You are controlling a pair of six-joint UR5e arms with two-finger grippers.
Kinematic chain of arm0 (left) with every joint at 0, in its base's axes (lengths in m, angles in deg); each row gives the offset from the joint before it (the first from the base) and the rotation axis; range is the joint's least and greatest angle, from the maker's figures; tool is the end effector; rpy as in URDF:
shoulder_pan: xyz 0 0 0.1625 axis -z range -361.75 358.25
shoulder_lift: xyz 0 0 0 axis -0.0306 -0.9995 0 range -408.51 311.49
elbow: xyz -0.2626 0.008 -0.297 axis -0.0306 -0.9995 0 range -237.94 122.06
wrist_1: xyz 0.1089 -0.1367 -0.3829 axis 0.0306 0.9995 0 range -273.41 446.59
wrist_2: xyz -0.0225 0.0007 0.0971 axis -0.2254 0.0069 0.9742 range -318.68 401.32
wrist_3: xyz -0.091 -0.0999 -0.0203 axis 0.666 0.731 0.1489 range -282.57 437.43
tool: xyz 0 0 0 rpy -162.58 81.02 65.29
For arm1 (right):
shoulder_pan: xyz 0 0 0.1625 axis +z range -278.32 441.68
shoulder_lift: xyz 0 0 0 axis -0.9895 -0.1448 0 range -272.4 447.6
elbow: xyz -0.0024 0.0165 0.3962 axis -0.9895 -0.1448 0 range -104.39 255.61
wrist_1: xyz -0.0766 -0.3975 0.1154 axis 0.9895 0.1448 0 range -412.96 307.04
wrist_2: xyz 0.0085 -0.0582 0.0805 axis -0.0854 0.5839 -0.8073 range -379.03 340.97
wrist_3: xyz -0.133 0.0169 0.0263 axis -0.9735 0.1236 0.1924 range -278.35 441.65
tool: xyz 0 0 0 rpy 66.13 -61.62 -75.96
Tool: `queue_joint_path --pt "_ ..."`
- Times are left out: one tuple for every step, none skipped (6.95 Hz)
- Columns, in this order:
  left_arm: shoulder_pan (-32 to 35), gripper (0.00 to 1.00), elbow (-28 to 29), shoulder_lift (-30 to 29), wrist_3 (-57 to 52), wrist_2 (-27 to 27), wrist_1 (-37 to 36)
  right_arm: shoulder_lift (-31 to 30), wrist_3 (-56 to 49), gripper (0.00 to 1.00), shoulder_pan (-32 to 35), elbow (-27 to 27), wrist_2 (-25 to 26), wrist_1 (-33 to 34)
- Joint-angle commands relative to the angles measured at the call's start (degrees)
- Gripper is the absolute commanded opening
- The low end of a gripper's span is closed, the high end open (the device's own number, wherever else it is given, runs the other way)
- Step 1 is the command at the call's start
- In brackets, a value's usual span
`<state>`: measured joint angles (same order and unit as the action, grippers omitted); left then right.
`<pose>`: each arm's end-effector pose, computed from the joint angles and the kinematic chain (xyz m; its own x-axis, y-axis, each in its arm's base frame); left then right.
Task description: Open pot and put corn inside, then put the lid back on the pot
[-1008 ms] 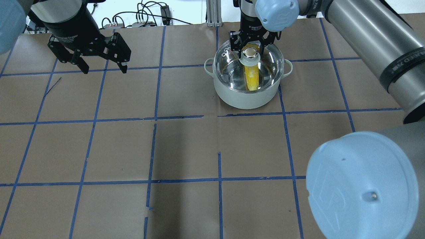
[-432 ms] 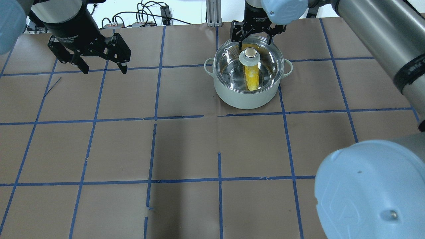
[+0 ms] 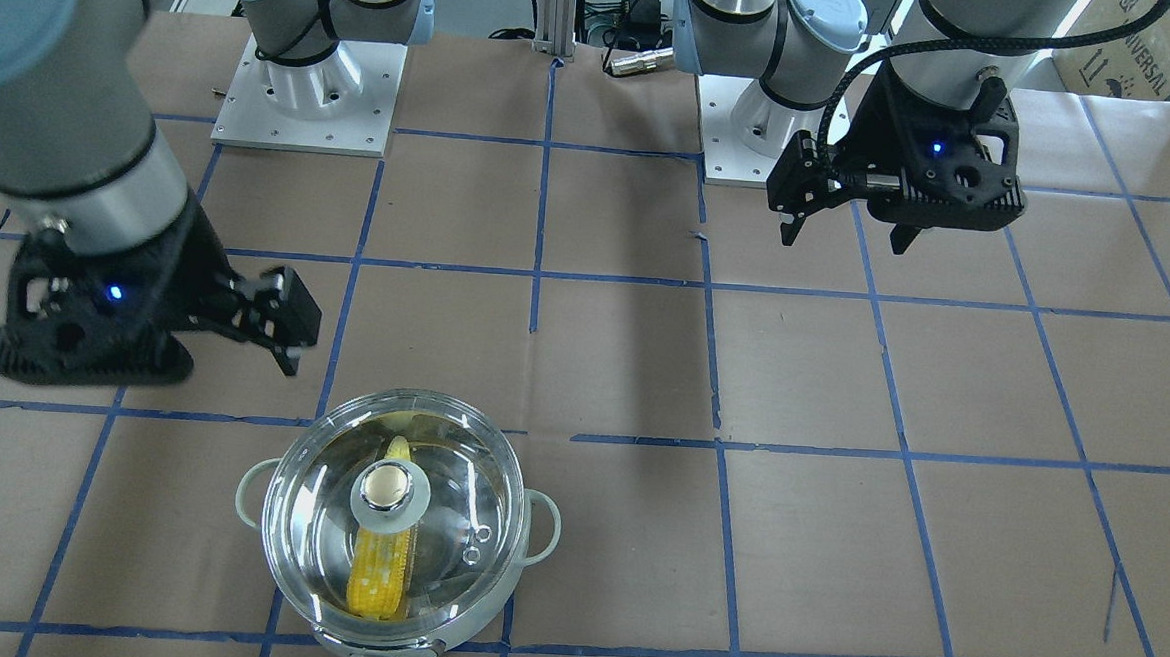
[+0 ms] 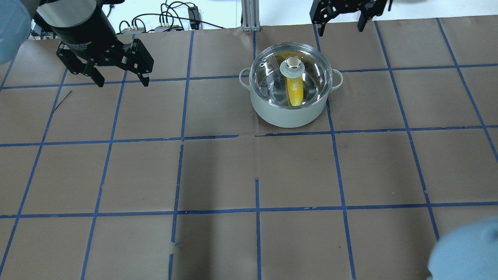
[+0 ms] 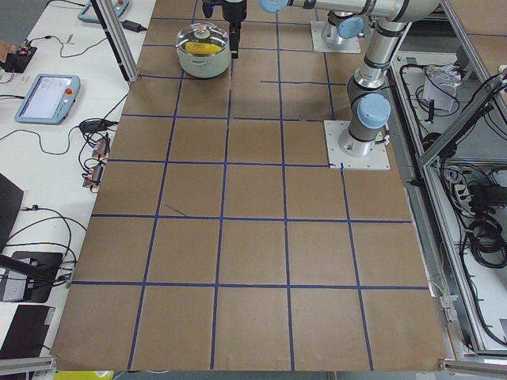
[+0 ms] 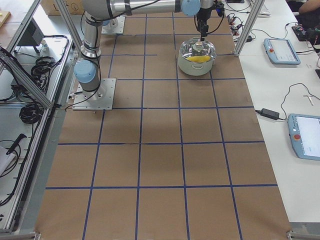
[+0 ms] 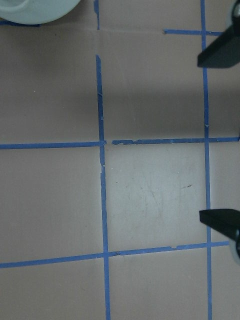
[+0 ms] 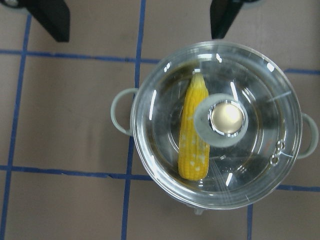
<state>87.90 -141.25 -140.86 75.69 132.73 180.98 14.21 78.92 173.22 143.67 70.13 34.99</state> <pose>-0.1268 -0.5148 0.4522 -0.9994 0.0243 -0.0245 0.0243 0.9997 0.0018 0.1520 -0.6144 0.4488 -0.9971 -0.0753 -0.0119 -0.0744 0.9955 -0.0579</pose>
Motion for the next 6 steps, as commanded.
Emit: queue_joint_path --pt "0.0 1.00 0.0 0.0 0.0 0.0 0.0 -14.2 -1.2 1.00 -3.6 10.8 -2.9 -5.3" --pt "0.0 1.00 0.0 0.0 0.1 0.0 0.0 -19.3 -1.3 1.00 -5.0 18.3 -2.8 -4.5" --pt "0.0 1.00 -0.1 0.0 0.1 0.0 0.0 -21.3 -1.8 0.99 -5.9 23.3 -2.3 -1.6" --pt "0.0 1.00 -0.1 0.0 0.1 0.0 0.0 -21.4 -1.7 0.99 -5.9 23.4 -2.2 0.1" --pt "0.0 1.00 -0.1 0.0 0.1 0.0 0.0 -21.5 -1.7 0.99 -5.9 23.7 -2.2 0.1" --pt "0.0 1.00 -0.1 0.0 0.1 0.0 0.0 -21.5 -1.7 0.99 -5.9 23.5 -2.1 0.0"
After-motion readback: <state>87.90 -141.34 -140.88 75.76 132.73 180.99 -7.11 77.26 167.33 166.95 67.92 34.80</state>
